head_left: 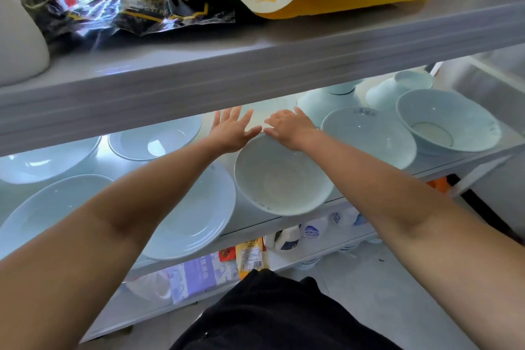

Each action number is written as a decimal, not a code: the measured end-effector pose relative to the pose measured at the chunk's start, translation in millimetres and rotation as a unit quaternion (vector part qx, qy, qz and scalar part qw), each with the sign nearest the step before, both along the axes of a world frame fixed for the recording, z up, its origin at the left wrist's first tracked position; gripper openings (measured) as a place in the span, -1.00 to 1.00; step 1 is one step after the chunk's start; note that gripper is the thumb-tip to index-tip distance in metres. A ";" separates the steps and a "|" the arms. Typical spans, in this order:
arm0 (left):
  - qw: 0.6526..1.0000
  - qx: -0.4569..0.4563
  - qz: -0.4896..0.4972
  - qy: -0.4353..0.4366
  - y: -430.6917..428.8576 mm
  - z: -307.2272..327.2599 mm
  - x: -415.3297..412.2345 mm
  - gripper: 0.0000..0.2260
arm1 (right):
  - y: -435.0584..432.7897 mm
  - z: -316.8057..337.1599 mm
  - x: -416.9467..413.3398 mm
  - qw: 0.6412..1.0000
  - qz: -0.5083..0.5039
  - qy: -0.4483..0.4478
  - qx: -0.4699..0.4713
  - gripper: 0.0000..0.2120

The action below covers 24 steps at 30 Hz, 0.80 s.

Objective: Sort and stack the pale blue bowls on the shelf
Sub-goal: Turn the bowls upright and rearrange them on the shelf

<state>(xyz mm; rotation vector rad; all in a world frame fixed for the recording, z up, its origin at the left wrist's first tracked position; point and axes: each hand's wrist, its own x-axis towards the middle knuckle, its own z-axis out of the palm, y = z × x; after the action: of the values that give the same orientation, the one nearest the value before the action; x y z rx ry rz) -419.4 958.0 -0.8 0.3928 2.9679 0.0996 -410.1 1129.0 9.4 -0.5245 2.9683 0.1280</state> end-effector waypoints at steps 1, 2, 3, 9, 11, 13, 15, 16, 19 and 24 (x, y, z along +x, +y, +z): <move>1.000 -0.004 0.000 -0.003 -1.5 -0.2 -1.2 -0.40 | 4.5 1.5 0.6 1.000 -0.010 0.000 0.004 -0.55; 1.000 -0.005 0.002 -0.006 -2.5 0.9 -1.9 -0.39 | 9.0 2.7 1.2 1.000 -0.023 0.000 0.006 -0.55; 1.000 -0.005 0.004 -0.010 -2.9 2.6 -2.9 -0.38 | 13.5 3.5 1.7 0.999 -0.036 -0.004 0.007 -0.55; 0.998 0.056 0.007 -0.036 21.5 32.4 1.1 -0.44 | 43.4 10.0 13.0 0.996 -0.087 -0.002 -0.007 -0.51; 0.996 0.082 0.018 -0.036 36.8 33.9 -2.2 -0.43 | 56.7 12.2 18.3 0.994 -0.112 0.008 -0.015 -0.51; 0.996 0.087 0.014 -0.019 54.0 30.2 -7.7 -0.41 | 74.6 14.5 24.2 0.989 -0.145 0.000 -0.018 -0.50; 0.997 0.082 -0.004 -0.005 72.9 25.3 -12.5 -0.40 | 96.0 17.4 30.7 0.986 -0.165 0.004 -0.010 -0.51; 0.997 0.082 -0.012 -0.003 82.9 23.0 -13.5 -0.40 | 107.5 18.4 33.7 0.985 -0.172 0.010 -0.011 -0.51; 0.996 0.085 -0.035 0.003 114.8 18.6 -10.7 -0.38 | 144.2 18.5 40.9 0.979 -0.200 0.010 -0.038 -0.49; 0.989 0.133 -0.025 0.051 176.2 23.5 -9.8 -0.38 | 203.9 19.6 37.6 0.982 -0.184 0.037 -0.036 -0.50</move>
<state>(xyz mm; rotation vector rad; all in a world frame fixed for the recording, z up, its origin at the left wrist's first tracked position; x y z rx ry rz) -429.2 1134.2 22.7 0.5182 3.0496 0.4891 -372.5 1332.9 28.9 0.0290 3.0893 0.0052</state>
